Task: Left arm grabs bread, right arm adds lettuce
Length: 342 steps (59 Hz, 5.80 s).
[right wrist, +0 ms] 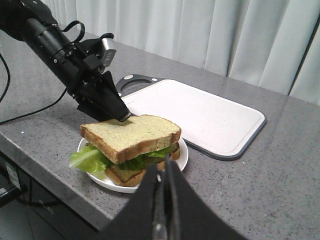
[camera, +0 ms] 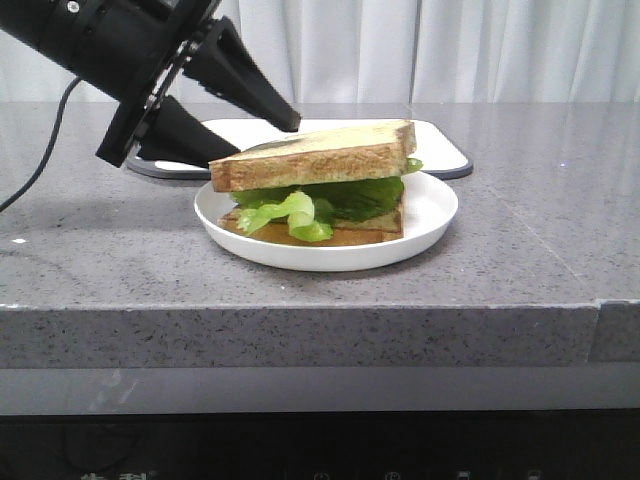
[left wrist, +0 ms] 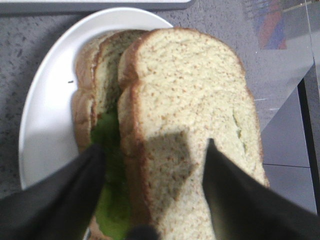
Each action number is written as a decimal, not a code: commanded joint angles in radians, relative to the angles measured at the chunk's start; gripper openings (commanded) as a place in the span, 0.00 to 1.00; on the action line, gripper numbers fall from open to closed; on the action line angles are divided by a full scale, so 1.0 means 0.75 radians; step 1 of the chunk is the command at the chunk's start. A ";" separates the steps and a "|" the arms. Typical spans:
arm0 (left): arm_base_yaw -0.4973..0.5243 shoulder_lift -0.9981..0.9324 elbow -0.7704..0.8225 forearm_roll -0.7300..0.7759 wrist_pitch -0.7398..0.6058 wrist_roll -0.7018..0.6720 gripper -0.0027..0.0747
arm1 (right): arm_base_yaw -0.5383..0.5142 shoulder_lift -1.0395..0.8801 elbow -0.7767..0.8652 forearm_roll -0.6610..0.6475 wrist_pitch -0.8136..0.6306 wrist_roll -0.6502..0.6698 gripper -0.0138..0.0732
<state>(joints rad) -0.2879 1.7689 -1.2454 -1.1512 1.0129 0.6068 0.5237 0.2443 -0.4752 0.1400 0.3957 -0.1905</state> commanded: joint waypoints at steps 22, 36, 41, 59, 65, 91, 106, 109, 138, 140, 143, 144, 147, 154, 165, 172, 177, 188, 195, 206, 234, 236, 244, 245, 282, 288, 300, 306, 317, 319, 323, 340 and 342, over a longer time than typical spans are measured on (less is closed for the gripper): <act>0.098 -0.246 -0.024 0.034 0.051 0.022 0.60 | -0.001 0.013 -0.039 -0.014 -0.075 -0.009 0.08; 0.110 -0.342 -0.024 0.034 0.045 0.045 0.03 | -0.001 0.013 -0.039 -0.014 -0.077 -0.009 0.08; 0.110 -0.373 -0.024 0.034 0.030 0.097 0.01 | -0.001 0.013 -0.039 -0.014 -0.081 -0.009 0.08; 0.077 -0.705 0.113 0.367 -0.448 0.137 0.01 | -0.039 0.013 -0.039 -0.014 -0.133 0.035 0.09; 0.065 -0.891 0.255 0.450 -0.628 0.137 0.01 | -0.111 0.013 -0.039 -0.014 -0.157 0.071 0.09; 0.065 -1.818 1.030 0.561 -1.101 0.137 0.01 | -0.285 0.013 -0.033 -0.012 -0.147 0.074 0.09; 0.065 -2.091 1.161 0.561 -1.126 0.137 0.01 | -0.285 0.013 -0.033 -0.012 -0.144 0.074 0.09; 0.065 -2.094 1.164 0.561 -1.126 0.137 0.01 | -0.285 0.013 -0.033 -0.012 -0.144 0.074 0.09; 0.065 -2.094 1.167 0.561 -1.130 0.137 0.01 | -0.285 0.013 -0.033 -0.012 -0.144 0.074 0.09; 0.065 -2.094 1.167 0.559 -1.134 0.137 0.01 | -0.285 0.013 -0.033 -0.012 -0.144 0.074 0.09; 0.065 -2.094 1.169 0.583 -1.134 0.137 0.01 | -0.285 0.013 -0.033 -0.012 -0.144 0.074 0.09; 0.065 -2.094 1.169 0.624 -1.134 0.128 0.01 | -0.285 0.013 -0.033 -0.012 -0.144 0.074 0.09; 0.065 -2.095 1.169 0.799 -1.134 0.010 0.01 | -0.285 0.013 -0.033 -0.012 -0.144 0.074 0.09; 0.065 -2.095 1.169 1.344 -1.129 -0.594 0.01 | -0.285 0.013 -0.033 -0.012 -0.144 0.074 0.09; 0.084 -2.105 1.211 1.473 -1.123 -0.701 0.01 | -0.285 0.013 -0.033 -0.012 -0.144 0.074 0.09; 0.165 -2.191 1.283 1.480 -1.123 -0.701 0.01 | -0.285 0.013 -0.033 -0.012 -0.144 0.074 0.09; 0.256 -2.287 1.351 1.480 -1.123 -0.701 0.01 | -0.285 0.013 -0.033 -0.012 -0.144 0.074 0.09; 0.391 -2.384 1.484 1.460 -1.144 -0.701 0.01 | -0.285 0.013 -0.033 -0.012 -0.142 0.074 0.09; 0.408 -2.391 1.573 1.457 -1.184 -0.701 0.01 | -0.285 0.013 -0.033 -0.012 -0.142 0.074 0.09; 0.404 -2.391 1.675 1.457 -1.214 -0.701 0.01 | -0.285 0.013 -0.033 -0.012 -0.142 0.074 0.09; 0.404 -2.391 1.675 1.457 -1.222 -0.701 0.01 | -0.285 0.013 -0.033 -0.012 -0.137 0.074 0.09; 0.404 -2.391 1.675 1.457 -1.222 -0.701 0.01 | -0.285 0.013 -0.033 -0.012 -0.137 0.074 0.09; 0.404 -2.391 1.675 1.457 -1.222 -0.701 0.01 | -0.285 0.013 -0.033 -0.012 -0.137 0.074 0.09; 0.404 -2.391 1.675 1.457 -1.222 -0.701 0.01 | -0.285 0.013 -0.033 -0.012 -0.137 0.074 0.09; 0.404 -2.391 1.675 1.457 -1.222 -0.701 0.01 | -0.418 -0.029 0.198 -0.002 -0.439 0.077 0.09; 0.404 -2.391 1.675 1.457 -1.224 -0.701 0.01 | -0.537 -0.128 0.319 0.002 -0.432 0.135 0.09; 0.404 -2.391 1.675 1.457 -1.224 -0.701 0.01 | -0.723 -0.285 0.546 0.002 -0.437 0.254 0.09; 0.404 -2.391 1.675 1.457 -1.224 -0.701 0.01 | -0.727 -0.289 0.636 -0.015 -0.466 0.254 0.09; 0.404 -2.389 1.675 1.457 -1.224 -0.701 0.01 | -0.727 -0.299 0.665 -0.027 -0.434 0.246 0.09; 0.404 -2.389 1.675 1.457 -1.224 -0.701 0.01 | -0.727 -0.313 0.665 -0.029 -0.434 0.246 0.09; 0.404 -2.389 1.675 1.457 -1.224 -0.701 0.01 | -0.727 -0.362 0.666 -0.029 -0.433 0.246 0.09; 0.404 -2.389 1.675 1.457 -1.224 -0.701 0.01 | -0.729 -0.367 0.666 -0.029 -0.456 0.246 0.09; 0.404 -2.389 1.675 1.457 -1.224 -0.701 0.01 | -0.729 -0.367 0.666 -0.029 -0.456 0.246 0.09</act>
<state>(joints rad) 0.0151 -0.0048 0.0057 -0.0513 0.1784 0.0885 -0.0181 -0.0087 0.0262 0.1319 0.1408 0.0000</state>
